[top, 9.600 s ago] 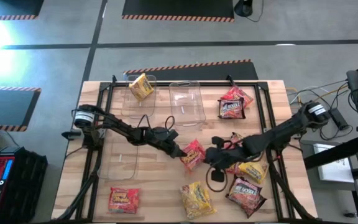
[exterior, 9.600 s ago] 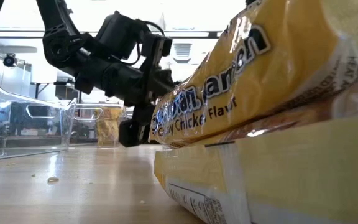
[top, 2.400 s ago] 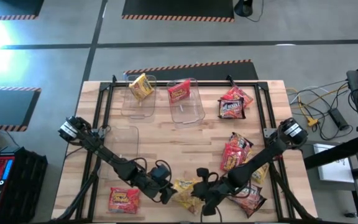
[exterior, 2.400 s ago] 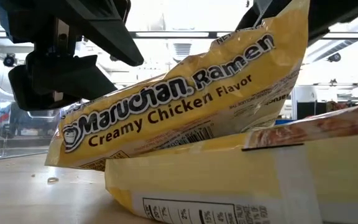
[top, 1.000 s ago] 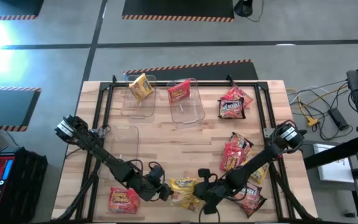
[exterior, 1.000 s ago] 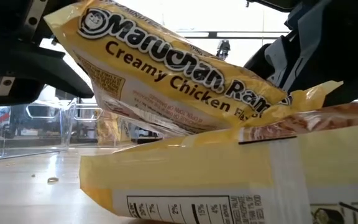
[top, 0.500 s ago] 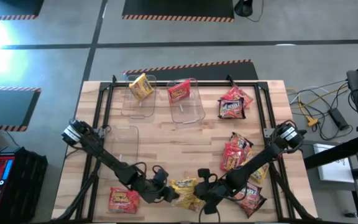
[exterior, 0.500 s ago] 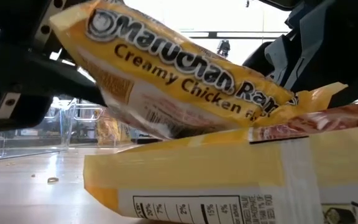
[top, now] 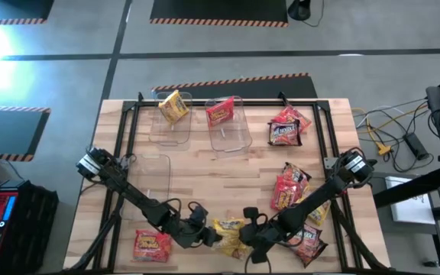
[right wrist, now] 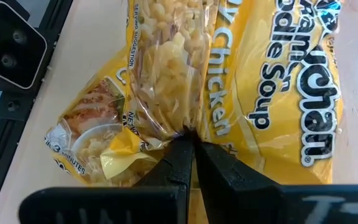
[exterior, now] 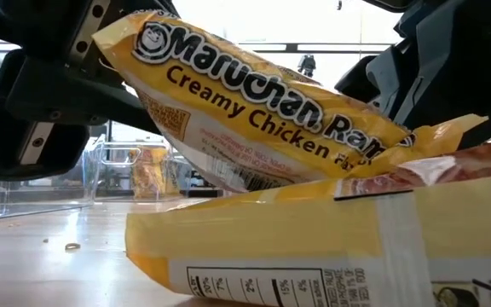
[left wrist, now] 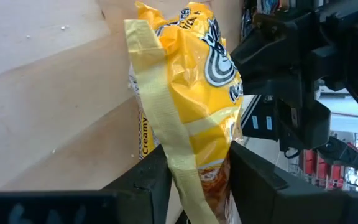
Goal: Sort Maruchan noodles
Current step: Put the yellow noodle pack into the top left transparent bin
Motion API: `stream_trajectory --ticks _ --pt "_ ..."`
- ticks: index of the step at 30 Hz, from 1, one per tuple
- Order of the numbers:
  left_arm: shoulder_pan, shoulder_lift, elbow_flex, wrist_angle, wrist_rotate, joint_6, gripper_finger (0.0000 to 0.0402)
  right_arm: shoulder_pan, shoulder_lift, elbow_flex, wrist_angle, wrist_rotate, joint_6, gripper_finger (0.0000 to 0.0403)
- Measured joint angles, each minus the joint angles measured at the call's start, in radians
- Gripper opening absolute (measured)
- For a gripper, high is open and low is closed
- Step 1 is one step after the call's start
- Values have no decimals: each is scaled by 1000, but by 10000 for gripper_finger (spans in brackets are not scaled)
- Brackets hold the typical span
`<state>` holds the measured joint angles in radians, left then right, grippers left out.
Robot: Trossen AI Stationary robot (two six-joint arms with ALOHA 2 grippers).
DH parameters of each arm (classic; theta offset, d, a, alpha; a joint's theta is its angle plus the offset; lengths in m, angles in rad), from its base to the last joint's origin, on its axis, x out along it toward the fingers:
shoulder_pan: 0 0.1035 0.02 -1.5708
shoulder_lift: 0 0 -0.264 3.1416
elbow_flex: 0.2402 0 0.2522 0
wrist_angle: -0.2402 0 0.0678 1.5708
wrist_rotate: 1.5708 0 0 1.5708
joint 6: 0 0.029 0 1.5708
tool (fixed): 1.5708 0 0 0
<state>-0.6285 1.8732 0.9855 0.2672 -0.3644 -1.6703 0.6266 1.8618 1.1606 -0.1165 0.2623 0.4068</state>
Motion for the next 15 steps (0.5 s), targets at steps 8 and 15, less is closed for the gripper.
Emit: stream_trajectory --ticks 8,15 --pt "1 0 1 5 13 44 117 -1 -41 -1 -49 -90 15 18" --pt "5 -6 1 -1 9 116 105 22 -152 7 -132 -114 40 18"
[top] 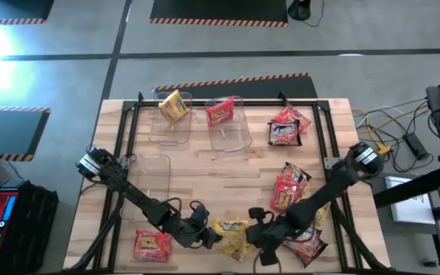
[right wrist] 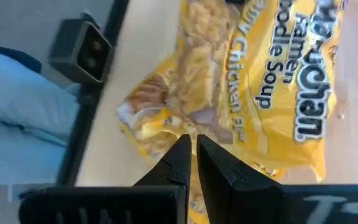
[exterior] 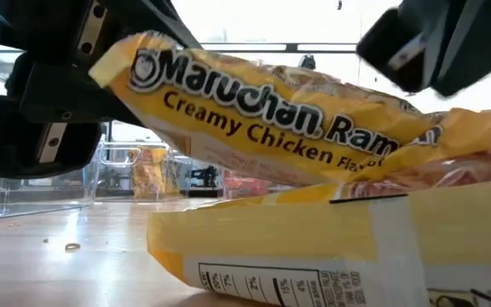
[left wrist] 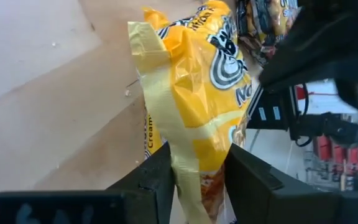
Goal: Sort Maruchan noodles
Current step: Put the yellow noodle pack into the top left transparent bin
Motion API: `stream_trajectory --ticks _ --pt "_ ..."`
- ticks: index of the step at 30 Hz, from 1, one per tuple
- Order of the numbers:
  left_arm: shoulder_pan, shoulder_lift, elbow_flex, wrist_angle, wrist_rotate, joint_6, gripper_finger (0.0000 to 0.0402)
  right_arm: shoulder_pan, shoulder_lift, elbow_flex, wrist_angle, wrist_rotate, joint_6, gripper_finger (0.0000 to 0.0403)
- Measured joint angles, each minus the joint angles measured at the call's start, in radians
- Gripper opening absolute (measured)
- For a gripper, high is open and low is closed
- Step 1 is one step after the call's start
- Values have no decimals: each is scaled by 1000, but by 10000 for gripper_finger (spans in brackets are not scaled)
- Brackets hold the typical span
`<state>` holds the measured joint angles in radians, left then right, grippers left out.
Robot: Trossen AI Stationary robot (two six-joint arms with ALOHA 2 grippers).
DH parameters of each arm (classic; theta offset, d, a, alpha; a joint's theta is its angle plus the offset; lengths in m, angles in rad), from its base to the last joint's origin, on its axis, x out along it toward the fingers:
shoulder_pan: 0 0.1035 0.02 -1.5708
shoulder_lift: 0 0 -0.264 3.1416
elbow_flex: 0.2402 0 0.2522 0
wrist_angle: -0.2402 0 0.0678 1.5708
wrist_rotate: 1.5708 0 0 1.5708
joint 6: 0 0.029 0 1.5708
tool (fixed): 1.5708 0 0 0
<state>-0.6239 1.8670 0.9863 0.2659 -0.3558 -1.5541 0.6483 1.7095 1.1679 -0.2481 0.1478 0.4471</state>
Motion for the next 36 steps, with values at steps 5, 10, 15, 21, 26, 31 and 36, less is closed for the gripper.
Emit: stream_trajectory --ticks 5,10,15,21,26,31,36 --pt "11 -13 0 0 -26 80 84 16 -57 0 -2 5 0 18" --pt "24 -31 0 2 -29 145 76 22 -70 0 -6 9 -1 18" --pt "35 -55 0 1 -31 202 76 21 -70 -1 -16 9 -1 18" --pt "48 -97 0 -9 -50 294 75 21 -71 -2 -37 9 10 18" --pt "51 -113 0 -34 -55 315 75 22 -71 -2 -46 9 14 18" --pt "50 -113 0 -34 -35 316 75 22 -71 -2 -46 9 14 18" --pt "51 -97 0 -28 21 313 76 22 -71 -2 -46 9 15 18"
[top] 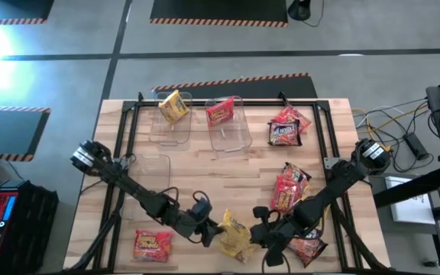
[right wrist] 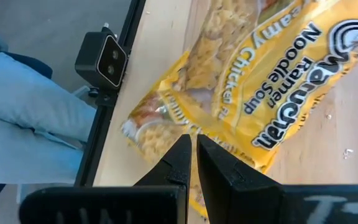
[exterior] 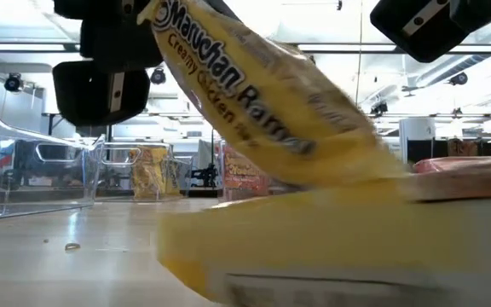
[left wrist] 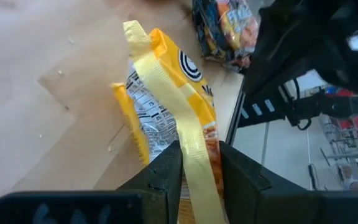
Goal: Sort Maruchan noodles
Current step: Put the yellow noodle pack into the top left transparent bin
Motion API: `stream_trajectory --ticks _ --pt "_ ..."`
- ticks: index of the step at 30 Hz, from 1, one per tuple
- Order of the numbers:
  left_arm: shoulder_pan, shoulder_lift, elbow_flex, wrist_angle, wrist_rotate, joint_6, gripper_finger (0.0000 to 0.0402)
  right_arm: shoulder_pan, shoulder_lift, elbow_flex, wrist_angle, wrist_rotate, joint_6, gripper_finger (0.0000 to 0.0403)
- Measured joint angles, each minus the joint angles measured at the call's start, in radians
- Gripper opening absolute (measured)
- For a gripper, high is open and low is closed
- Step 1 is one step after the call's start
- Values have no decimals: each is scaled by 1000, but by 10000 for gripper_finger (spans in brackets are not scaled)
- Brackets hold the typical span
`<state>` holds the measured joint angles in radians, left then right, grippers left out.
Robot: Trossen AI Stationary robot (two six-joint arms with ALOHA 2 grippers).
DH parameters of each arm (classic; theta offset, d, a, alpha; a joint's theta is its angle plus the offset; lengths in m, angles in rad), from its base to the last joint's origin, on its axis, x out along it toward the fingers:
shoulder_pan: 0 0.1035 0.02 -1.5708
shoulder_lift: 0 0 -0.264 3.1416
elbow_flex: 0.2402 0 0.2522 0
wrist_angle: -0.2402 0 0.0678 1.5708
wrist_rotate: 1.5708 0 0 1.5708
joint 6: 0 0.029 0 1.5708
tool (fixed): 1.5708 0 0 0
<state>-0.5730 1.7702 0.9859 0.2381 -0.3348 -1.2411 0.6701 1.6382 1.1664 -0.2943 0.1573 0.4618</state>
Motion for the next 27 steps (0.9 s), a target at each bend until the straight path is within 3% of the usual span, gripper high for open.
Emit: stream_trajectory --ticks 16,24,27 --pt "6 6 5 13 13 28 76 -1 152 -4 124 9 -14 18" --pt "7 6 5 25 13 28 76 -1 184 -5 128 187 -34 18" --pt "7 6 6 30 19 28 76 -2 185 -5 128 208 -55 18"
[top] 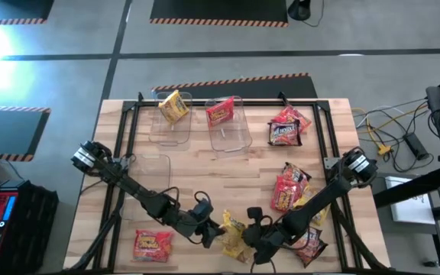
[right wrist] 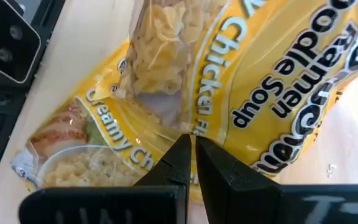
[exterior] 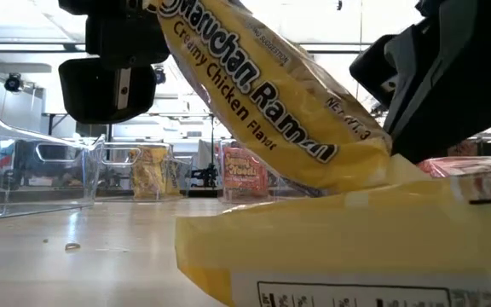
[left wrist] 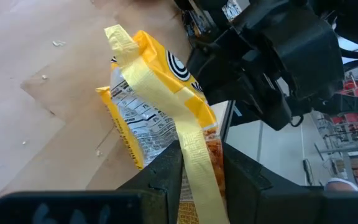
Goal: Sort Maruchan noodles
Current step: Put the yellow noodle pack into the top left transparent bin
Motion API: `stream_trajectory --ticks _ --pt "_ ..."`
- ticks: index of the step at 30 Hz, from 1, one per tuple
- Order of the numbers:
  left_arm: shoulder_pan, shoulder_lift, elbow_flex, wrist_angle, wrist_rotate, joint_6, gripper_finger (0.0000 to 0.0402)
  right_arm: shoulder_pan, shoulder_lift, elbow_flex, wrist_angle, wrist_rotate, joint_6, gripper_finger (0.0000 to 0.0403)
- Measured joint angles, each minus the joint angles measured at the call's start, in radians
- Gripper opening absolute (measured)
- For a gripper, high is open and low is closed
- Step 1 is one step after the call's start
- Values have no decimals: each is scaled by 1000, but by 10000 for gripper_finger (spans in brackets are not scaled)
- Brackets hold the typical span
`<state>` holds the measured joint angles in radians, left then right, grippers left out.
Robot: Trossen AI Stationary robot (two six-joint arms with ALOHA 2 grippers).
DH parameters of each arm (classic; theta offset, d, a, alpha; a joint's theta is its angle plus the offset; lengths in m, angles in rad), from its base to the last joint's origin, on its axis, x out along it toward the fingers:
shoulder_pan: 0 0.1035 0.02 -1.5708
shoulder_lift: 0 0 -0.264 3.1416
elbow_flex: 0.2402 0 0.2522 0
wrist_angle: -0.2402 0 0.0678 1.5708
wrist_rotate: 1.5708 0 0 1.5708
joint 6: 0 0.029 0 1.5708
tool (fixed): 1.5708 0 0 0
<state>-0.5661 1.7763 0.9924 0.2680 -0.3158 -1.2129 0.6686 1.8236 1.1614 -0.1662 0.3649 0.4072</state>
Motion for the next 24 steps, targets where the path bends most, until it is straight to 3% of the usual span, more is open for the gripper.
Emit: stream_trajectory --ticks 6,16,24 --pt "2 2 1 13 5 -3 86 -6 6 -1 20 2 -13 18" --pt "6 4 2 27 4 -6 152 -12 11 -3 25 3 -19 18" --pt "11 4 2 -12 19 -119 188 -12 11 -4 23 12 -39 18"
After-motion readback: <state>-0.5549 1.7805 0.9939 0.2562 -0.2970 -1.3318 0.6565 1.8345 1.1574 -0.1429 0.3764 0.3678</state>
